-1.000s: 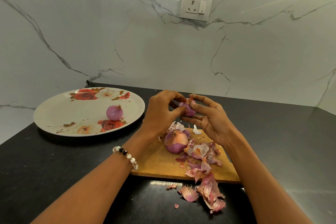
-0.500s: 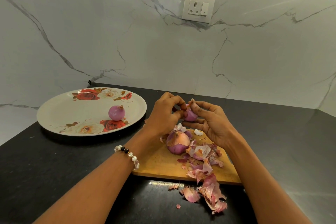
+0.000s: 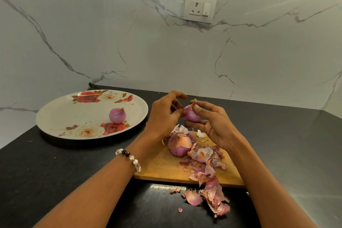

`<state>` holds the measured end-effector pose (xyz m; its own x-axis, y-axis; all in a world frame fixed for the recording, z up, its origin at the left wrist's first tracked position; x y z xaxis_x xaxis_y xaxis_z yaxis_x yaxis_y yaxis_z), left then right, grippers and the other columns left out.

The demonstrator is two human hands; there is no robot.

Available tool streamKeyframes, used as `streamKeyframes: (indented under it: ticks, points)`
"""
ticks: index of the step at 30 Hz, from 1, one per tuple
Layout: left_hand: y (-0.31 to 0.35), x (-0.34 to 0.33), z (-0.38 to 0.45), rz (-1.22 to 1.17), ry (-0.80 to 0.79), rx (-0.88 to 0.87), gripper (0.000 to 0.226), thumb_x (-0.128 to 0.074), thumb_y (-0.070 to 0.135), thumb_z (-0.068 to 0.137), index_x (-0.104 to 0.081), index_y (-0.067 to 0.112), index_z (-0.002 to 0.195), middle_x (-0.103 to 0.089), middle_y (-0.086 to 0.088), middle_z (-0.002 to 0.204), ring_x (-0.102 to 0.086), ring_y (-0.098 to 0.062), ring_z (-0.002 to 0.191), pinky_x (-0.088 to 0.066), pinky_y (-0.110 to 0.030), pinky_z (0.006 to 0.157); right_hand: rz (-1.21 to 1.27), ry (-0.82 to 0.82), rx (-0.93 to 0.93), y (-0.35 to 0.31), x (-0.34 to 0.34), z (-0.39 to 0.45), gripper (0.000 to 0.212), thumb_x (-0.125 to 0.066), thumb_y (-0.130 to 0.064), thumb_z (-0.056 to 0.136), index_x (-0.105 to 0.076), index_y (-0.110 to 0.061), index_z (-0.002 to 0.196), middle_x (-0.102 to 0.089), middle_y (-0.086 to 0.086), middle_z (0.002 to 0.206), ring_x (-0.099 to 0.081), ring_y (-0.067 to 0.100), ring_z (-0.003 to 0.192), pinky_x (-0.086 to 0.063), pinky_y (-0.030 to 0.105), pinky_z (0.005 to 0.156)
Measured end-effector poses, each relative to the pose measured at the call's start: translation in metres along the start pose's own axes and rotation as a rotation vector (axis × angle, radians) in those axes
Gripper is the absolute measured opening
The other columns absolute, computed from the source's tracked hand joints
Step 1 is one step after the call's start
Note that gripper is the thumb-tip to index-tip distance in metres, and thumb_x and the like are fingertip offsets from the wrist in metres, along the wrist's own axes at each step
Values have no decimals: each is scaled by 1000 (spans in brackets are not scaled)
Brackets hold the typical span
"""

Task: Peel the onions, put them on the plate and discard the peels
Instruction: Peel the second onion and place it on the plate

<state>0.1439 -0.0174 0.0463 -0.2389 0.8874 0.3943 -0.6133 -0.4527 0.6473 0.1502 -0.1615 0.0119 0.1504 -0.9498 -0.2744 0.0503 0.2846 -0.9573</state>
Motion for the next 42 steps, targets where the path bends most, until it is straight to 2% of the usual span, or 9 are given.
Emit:
streamKeyframes:
  ticks: [3, 5, 10, 14, 18, 22, 34, 39, 42]
  points:
    - [-11, -5, -2, -23, -39, 138, 36, -70, 34, 83, -65, 17, 114, -65, 6, 96, -58, -2, 78, -48, -8, 67, -1, 19, 9, 1, 2, 0, 28, -65, -6, 86, -65, 2, 112, -68, 23, 108, -73, 37, 88, -63, 41, 70]
    - [-14, -10, -4, -27, -70, 182, 41, -73, 38, 79, -67, 17, 113, -67, 8, 97, -60, -2, 78, -49, -9, 68, -57, 42, 24, 0, 4, 0, 28, -64, -7, 90, -63, 3, 117, -69, 23, 108, -73, 37, 89, -64, 42, 67]
    - [-27, -14, -8, -217, -104, 342, 43, -79, 20, 76, -66, 17, 117, -70, 0, 104, -66, -10, 88, -58, -27, 77, -217, 92, 57, -1, 6, -2, 35, -69, -15, 89, -60, -3, 120, -72, 21, 98, -74, 39, 77, -63, 40, 58]
    - [-28, -12, -11, -397, -91, 407, 37, -72, 5, 80, -67, 13, 116, -71, 0, 99, -69, -14, 88, -58, -26, 77, -227, 104, 81, -4, 10, -1, 34, -67, -26, 91, -62, -4, 117, -71, 23, 99, -72, 35, 69, -61, 36, 55]
    - [-28, -9, -12, -553, -42, 463, 24, -66, 1, 85, -70, 8, 108, -72, -6, 97, -71, -18, 83, -59, -26, 73, -183, 76, 80, -4, 8, -1, 34, -60, -33, 94, -65, -4, 111, -68, 24, 106, -73, 35, 76, -61, 33, 60]
    - [-29, -14, -13, -655, -103, 502, 28, -68, 5, 84, -67, 5, 112, -71, -12, 103, -71, -24, 90, -59, -33, 78, -144, 57, 97, -3, 3, 1, 44, -67, -31, 80, -64, -2, 113, -67, 22, 112, -73, 35, 90, -63, 34, 67]
    - [-28, -13, -12, -616, -149, 469, 31, -66, -7, 82, -67, 1, 112, -72, -9, 96, -72, -19, 82, -57, -23, 65, -172, -6, 97, -1, 1, 1, 43, -68, -27, 79, -67, -1, 113, -70, 21, 110, -73, 33, 95, -63, 37, 74]
    - [-29, -10, -10, -533, -154, 446, 32, -67, -6, 82, -68, 3, 112, -72, -10, 99, -71, -22, 87, -59, -30, 74, -188, -17, 95, 0, 0, 2, 46, -68, -27, 79, -67, 0, 115, -70, 22, 110, -73, 33, 95, -63, 40, 77]
    - [-28, -8, -10, -480, -145, 422, 33, -66, -6, 82, -67, 4, 113, -71, -6, 96, -71, -19, 86, -59, -26, 72, -204, -21, 103, 0, 0, 2, 46, -70, -26, 78, -66, 1, 116, -70, 22, 109, -73, 34, 95, -62, 42, 78]
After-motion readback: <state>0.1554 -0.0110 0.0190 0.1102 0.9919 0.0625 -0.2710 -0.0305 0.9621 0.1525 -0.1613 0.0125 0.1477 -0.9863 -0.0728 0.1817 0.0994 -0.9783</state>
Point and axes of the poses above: each hand's wrist, its own z-axis towards the middle knuckle, its own x-axis out of the back of the hand, y = z × x, the point moved 8 cm from there along z, towards the middle knuckle
